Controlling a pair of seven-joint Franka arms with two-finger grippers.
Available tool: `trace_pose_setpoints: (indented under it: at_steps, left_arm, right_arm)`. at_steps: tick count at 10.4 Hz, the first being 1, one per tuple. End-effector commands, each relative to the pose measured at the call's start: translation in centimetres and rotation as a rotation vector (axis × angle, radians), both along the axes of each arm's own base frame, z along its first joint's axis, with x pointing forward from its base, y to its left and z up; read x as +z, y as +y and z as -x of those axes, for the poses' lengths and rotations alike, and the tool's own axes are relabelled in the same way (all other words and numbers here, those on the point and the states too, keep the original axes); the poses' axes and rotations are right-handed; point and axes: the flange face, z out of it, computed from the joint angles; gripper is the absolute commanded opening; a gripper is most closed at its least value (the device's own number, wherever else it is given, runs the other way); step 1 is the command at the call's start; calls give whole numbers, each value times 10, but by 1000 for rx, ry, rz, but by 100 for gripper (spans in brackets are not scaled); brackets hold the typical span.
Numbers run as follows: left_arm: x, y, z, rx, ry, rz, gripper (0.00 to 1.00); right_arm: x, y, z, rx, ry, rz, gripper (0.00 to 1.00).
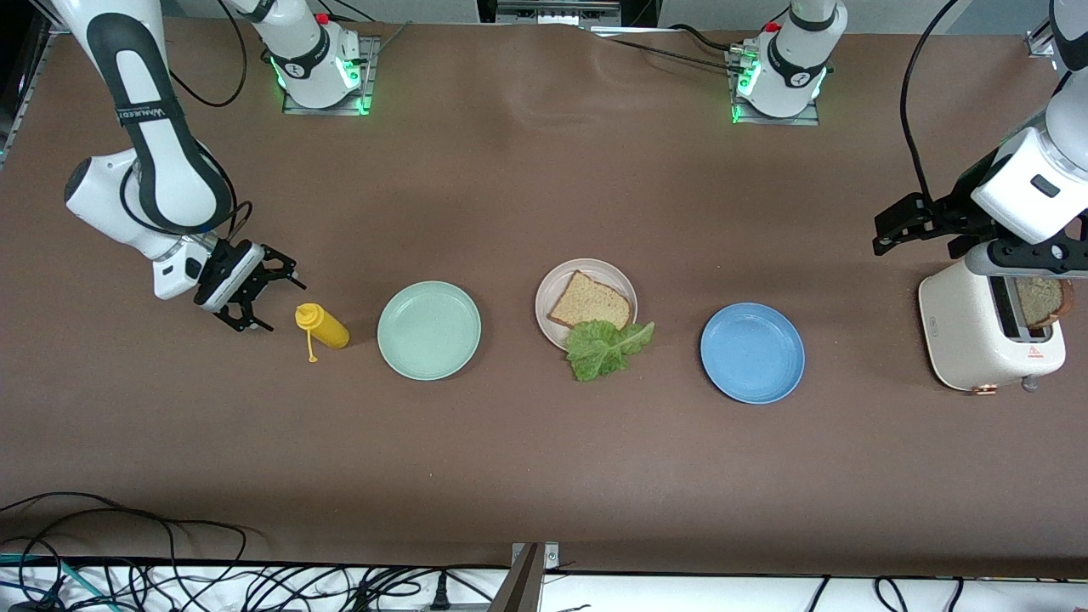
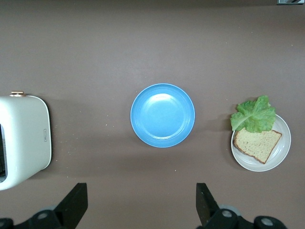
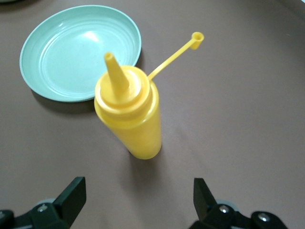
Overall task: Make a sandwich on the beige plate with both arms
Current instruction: 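Lower the right gripper onto the yellow squeeze bottle and grasp it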
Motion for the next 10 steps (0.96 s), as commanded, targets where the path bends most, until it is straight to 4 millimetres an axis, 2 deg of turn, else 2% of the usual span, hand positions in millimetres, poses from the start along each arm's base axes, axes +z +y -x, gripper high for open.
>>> trace_pose_setpoints:
  at_steps: [1, 3, 4, 7, 10]
  left_arm:
    - [4, 1, -1, -17, -9, -26, 100]
    - [4, 3, -1, -20, -10, -21, 100]
    - [-6, 1, 0, -23, 22, -34, 100]
    - [-4, 6, -1, -28, 13, -43, 100]
    - [-2, 8, -1, -22, 11, -33, 100]
  right_arm:
    - [-15, -1, -9, 67, -38, -21, 100]
    - [-24, 6, -17, 136, -33, -55, 100]
    - [-24, 6, -24, 157, -48, -57, 100]
    - [-38, 9, -27, 172, -42, -64, 100]
    - [-54, 21, -28, 178, -33, -120, 100]
